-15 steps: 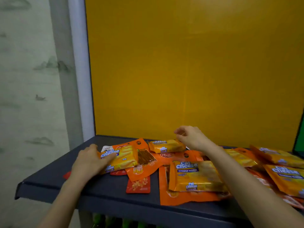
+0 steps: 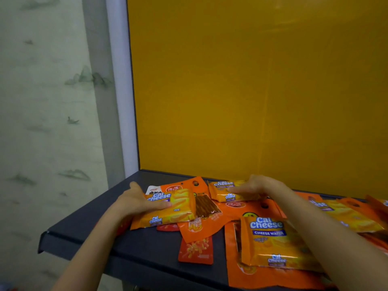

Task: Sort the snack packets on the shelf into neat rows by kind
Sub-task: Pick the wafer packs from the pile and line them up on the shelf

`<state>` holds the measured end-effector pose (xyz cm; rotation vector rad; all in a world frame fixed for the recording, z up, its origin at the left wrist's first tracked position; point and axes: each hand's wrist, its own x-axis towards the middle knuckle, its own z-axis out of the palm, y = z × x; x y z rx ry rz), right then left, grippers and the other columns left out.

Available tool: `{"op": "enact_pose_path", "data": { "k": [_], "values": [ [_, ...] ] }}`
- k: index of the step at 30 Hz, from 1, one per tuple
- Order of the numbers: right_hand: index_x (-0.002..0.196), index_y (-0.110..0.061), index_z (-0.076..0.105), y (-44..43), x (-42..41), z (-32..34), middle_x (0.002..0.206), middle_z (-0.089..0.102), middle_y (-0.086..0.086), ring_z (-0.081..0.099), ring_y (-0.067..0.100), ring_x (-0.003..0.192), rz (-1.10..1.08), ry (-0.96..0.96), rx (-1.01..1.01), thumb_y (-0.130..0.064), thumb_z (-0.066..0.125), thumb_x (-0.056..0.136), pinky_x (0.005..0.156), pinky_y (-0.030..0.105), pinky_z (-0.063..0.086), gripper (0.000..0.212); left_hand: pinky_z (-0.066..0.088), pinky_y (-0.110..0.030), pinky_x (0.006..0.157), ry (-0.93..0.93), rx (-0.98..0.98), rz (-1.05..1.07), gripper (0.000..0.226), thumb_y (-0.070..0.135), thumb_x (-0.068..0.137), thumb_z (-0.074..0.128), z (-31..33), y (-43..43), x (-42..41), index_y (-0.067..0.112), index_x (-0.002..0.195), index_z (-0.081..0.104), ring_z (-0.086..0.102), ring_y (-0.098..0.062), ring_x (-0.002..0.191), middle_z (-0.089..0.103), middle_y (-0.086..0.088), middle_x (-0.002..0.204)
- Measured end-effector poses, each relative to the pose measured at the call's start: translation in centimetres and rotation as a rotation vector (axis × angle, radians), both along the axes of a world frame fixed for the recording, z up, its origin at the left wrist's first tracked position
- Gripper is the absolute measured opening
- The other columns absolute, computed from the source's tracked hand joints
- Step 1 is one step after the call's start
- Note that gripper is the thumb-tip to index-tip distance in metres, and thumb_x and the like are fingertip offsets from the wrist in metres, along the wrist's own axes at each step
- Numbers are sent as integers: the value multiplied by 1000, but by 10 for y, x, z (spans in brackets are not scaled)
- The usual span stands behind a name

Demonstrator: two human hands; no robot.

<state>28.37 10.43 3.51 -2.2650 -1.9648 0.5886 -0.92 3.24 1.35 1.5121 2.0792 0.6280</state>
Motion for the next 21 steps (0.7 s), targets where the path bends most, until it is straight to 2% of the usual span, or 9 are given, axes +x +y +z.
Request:
{"op": "enact_pose_path", "data": {
  "k": [3, 5, 8, 11, 14, 16, 17, 19, 21],
  "values": [
    [144, 0, 24, 4, 1, -1, 150, 32, 17, 38, 33, 134, -45, 167, 46, -54, 69, 73, 103, 40, 38, 100, 48, -37, 92, -49, 37, -9, 107, 52, 62, 77, 0, 3, 2, 3, 137, 19, 56, -27, 114, 51, -13, 130],
    [146, -1, 14, 4, 2, 0, 154, 24, 17, 30, 34, 139, -74, 250, 65, -46, 74, 71, 107, 41, 34, 106, 49, -37, 89, -95, 82, -21, 98, 48, 63, 79, -1, 4, 3, 5, 130, 22, 58, -25, 105, 54, -11, 120],
    [144, -3, 22, 9, 2, 1, 152, 29, 16, 33, 32, 138, -107, 219, 104, -46, 77, 69, 108, 39, 35, 103, 52, -36, 82, -187, 144, -44, 81, 40, 62, 82, -1, 6, 3, 14, 112, 25, 59, -23, 95, 51, -8, 107],
    [134, -6, 41, 12, 4, 2, 140, 46, 14, 48, 30, 125, -126, 216, 156, -46, 81, 63, 102, 40, 45, 91, 52, -41, 87, -288, 150, -66, 88, 32, 59, 86, -1, 10, 2, 17, 119, 23, 59, -29, 103, 50, -11, 118],
    [127, -4, 45, 11, 5, 7, 132, 52, 15, 57, 27, 112, -139, 336, 204, -31, 80, 71, 85, 38, 53, 72, 54, -36, 70, -480, 108, -69, 93, 21, 63, 84, 0, 11, 2, 18, 131, 21, 62, -25, 84, 51, -6, 101],
    [123, -3, 50, 8, 4, 11, 128, 56, 15, 58, 28, 110, -147, 337, 257, -28, 76, 75, 82, 35, 51, 60, 52, -33, 60, -584, 67, -78, 90, 16, 65, 83, 1, 10, 2, 16, 134, 25, 63, -23, 77, 55, -9, 102],
    [121, -3, 52, 6, 4, 13, 127, 57, 14, 58, 28, 112, -157, 312, 297, -29, 75, 76, 86, 36, 50, 57, 53, -33, 59, -624, 49, -89, 83, 14, 66, 82, 1, 11, 1, 11, 133, 32, 65, -23, 75, 60, -12, 104],
    [109, -6, 59, 1, 4, 20, 121, 60, 14, 60, 28, 108, -169, 288, 358, -32, 73, 77, 87, 36, 51, 44, 58, -31, 56, -690, 44, -121, 57, 11, 70, 78, 0, 14, -3, 0, 119, 51, 69, -20, 62, 71, -15, 88],
    [79, -13, 57, -6, 7, 27, 103, 61, 12, 62, 22, 81, -172, 366, 412, -27, 72, 80, 64, 28, 50, 21, 59, -28, 52, -767, 58, -152, 36, 9, 73, 74, 2, 16, -8, -1, 106, 62, 69, -19, 53, 74, -12, 70]
  ]
}}
